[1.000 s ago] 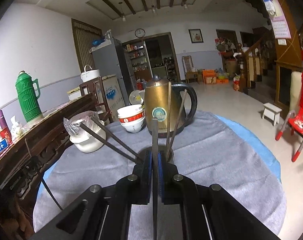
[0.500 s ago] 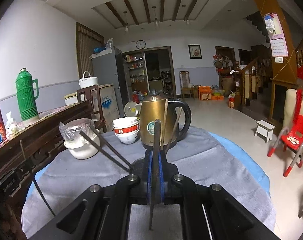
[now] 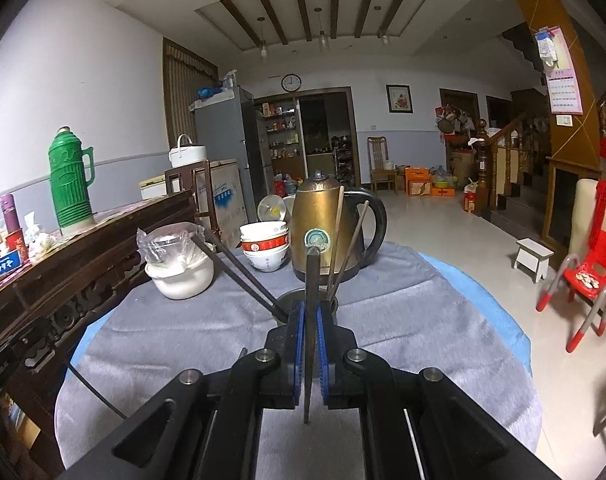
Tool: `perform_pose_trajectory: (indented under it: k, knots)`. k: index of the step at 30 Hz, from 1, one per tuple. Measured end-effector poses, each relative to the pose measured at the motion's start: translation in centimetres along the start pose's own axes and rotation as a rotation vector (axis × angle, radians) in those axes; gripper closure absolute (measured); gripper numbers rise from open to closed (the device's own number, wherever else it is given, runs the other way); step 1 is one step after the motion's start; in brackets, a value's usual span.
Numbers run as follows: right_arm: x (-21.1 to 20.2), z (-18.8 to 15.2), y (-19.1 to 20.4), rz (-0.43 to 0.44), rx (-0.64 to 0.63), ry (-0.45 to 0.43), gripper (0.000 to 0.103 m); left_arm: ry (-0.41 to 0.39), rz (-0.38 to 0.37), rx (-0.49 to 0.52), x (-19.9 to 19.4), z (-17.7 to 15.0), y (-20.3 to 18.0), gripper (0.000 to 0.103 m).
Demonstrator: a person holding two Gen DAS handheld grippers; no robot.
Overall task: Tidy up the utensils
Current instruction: 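Lower the left gripper's chopstick into the cup while the right gripper lowers its own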
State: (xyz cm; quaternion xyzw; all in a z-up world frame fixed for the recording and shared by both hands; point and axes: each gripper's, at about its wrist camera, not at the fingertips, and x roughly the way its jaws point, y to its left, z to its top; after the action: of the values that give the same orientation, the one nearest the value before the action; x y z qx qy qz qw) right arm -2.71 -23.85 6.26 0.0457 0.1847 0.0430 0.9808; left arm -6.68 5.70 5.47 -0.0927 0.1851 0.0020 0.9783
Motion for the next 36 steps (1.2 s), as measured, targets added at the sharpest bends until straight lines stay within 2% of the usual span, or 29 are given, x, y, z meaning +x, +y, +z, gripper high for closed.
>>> perform_pose_trajectory:
  k: [12,22,26,30,36]
  knots:
    - [-0.8,-0.5,-0.1,0.022,0.001,0.005,0.096,0.019,-0.006,0.012,-1.9,-0.9,-0.5,0.095]
    - [-1.4,0.3,-0.4,0.035,0.01,-0.016,0.096,-0.01,-0.023,-0.038,-1.8,1.2,0.2,0.096]
    - [-2.0,1.2,-0.6,0.044,0.014,-0.03,0.096,-0.036,-0.069,-0.085,-1.8,2.9,0.3,0.096]
    - [-3.2,2.8,-1.1,0.05,0.031,-0.068,0.096,-0.066,-0.149,-0.143,-1.6,5.4,-0.2,0.096]
    - [-4.7,6.2,-2.5,0.06,0.072,-0.158,0.096,-0.115,-0.279,-0.16,0.0,9.4,-3.5,0.096]
